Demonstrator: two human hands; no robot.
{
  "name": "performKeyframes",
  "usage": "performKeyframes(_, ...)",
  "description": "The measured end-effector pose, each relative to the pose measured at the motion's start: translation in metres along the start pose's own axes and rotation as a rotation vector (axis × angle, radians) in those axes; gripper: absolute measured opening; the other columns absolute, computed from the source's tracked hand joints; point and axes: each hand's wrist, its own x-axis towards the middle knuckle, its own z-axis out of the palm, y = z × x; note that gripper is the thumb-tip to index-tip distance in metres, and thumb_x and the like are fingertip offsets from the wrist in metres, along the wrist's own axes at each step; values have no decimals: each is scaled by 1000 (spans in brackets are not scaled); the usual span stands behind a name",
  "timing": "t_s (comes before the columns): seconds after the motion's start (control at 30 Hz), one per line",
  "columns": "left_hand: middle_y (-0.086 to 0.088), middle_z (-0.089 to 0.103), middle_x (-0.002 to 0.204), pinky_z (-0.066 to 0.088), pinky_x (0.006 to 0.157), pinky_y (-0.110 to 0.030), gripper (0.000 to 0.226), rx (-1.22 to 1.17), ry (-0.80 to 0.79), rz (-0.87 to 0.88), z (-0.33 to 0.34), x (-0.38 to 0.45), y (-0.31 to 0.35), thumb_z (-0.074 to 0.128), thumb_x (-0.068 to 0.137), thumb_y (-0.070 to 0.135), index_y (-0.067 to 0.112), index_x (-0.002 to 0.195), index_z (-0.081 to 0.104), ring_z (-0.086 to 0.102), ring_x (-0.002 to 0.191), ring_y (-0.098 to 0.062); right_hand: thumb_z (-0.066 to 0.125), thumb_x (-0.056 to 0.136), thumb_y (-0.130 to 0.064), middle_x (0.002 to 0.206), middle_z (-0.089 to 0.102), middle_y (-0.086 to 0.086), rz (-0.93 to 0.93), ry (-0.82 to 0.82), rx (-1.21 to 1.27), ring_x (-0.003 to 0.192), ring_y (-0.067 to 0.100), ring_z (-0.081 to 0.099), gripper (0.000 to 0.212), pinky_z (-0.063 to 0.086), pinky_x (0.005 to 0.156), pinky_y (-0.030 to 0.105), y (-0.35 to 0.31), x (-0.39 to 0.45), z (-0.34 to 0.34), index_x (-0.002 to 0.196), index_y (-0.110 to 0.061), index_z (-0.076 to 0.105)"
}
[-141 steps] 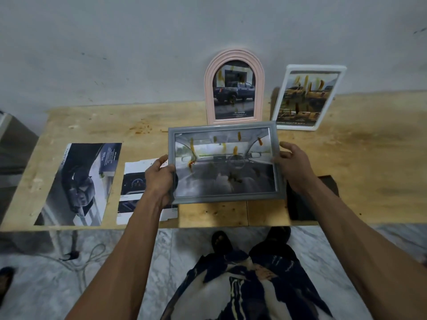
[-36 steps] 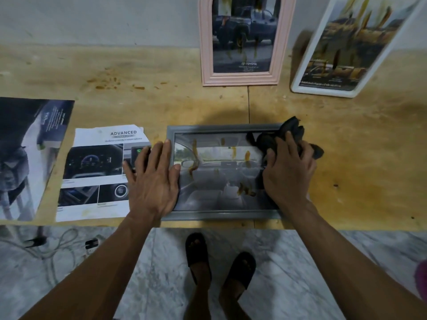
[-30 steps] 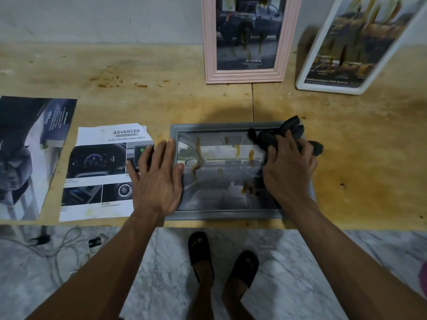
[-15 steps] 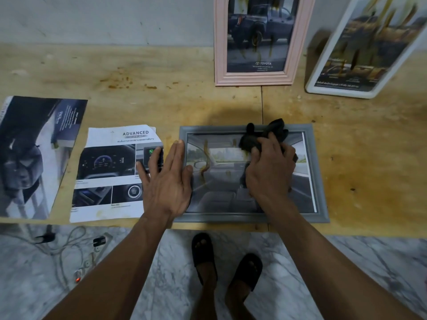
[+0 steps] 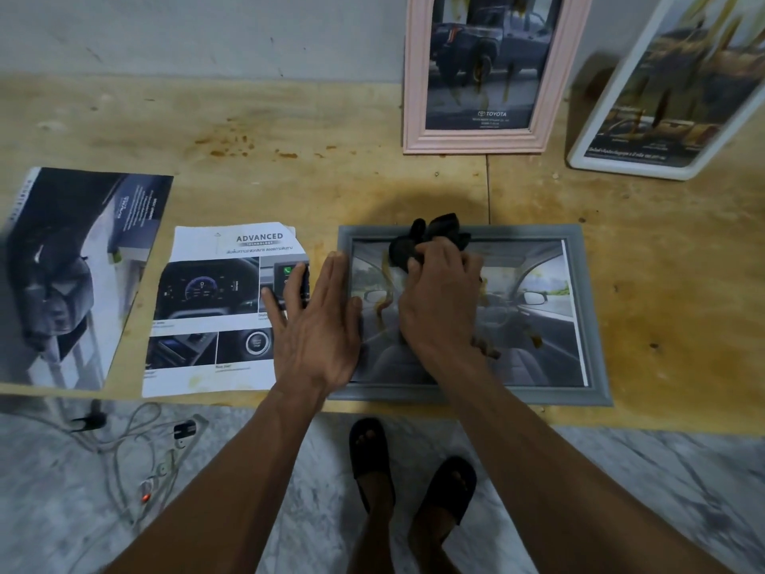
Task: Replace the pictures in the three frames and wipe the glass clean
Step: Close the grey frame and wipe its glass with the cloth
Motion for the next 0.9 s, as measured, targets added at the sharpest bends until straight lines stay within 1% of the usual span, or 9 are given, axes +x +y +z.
performKeyframes(0.1,18,14,166,-4,120,-62,62,1,3,-3,0,-1,0,11,101,53,34,159,6,2,153,-24,51,97,-14,121,57,9,-27,-17,-2,105,30,41,18,35,82,38,-7,0,6,112,-6,58)
performKeyframes(0.2,18,13,166,-4,120,-62,65,5,4,-2,0,0,0,5,99,55,33,160,6,1,154,-24,51,96,-12,121,57,8,-62,-53,4,105,29,41,19,33,84,35,-14,0,10,113,-7,58)
performKeyframes(0.27,19,13,165,-4,120,-62,66,4,6,-1,1,0,0,3,97,56,33,160,7,1,154,-23,53,94,-10,119,58,9,-99,-76,5,103,30,42,19,33,83,36,-17,0,13,111,-7,58)
performKeyframes(0.47,21,13,165,-5,120,-60,60,-7,16,-11,2,0,-1,8,102,51,35,160,7,1,154,-22,54,93,-9,113,60,5,-236,-175,1,99,29,41,13,37,81,39,-17,-2,11,105,-11,58)
performKeyframes(0.53,20,17,164,-5,121,-59,57,-23,32,-13,0,-1,1,13,104,45,34,160,11,3,154,-22,54,93,-9,112,61,5,-270,-202,9,99,29,42,13,40,80,41,-15,-3,8,105,-12,59)
performKeyframes(0.6,17,26,162,-5,122,-58,54,-58,52,-22,-1,-2,1,17,106,40,33,159,17,7,153,-22,54,94,-9,113,62,5,-289,-242,15,100,30,43,13,43,81,43,-14,-6,4,106,-12,59)
performKeyframes(0.73,11,39,155,-2,122,-56,52,-101,78,-27,-2,-2,0,17,103,38,37,155,21,11,152,-20,55,93,-7,112,61,1,-307,-311,25,101,26,41,17,41,81,42,-14,-16,-2,108,-15,58)
performKeyframes(0.83,5,43,152,-1,123,-56,50,-124,93,-36,-1,-3,-1,20,104,35,39,154,23,12,152,-19,54,92,-7,108,60,0,-315,-325,39,97,23,38,15,40,79,42,-13,-27,-8,105,-16,56)
performKeyframes(0.9,4,44,151,0,123,-55,49,-119,105,-38,-1,-3,-1,19,104,35,40,153,24,13,152,-19,54,91,-7,106,61,1,-322,-342,47,96,23,38,16,40,77,42,-11,-34,-12,104,-15,56)
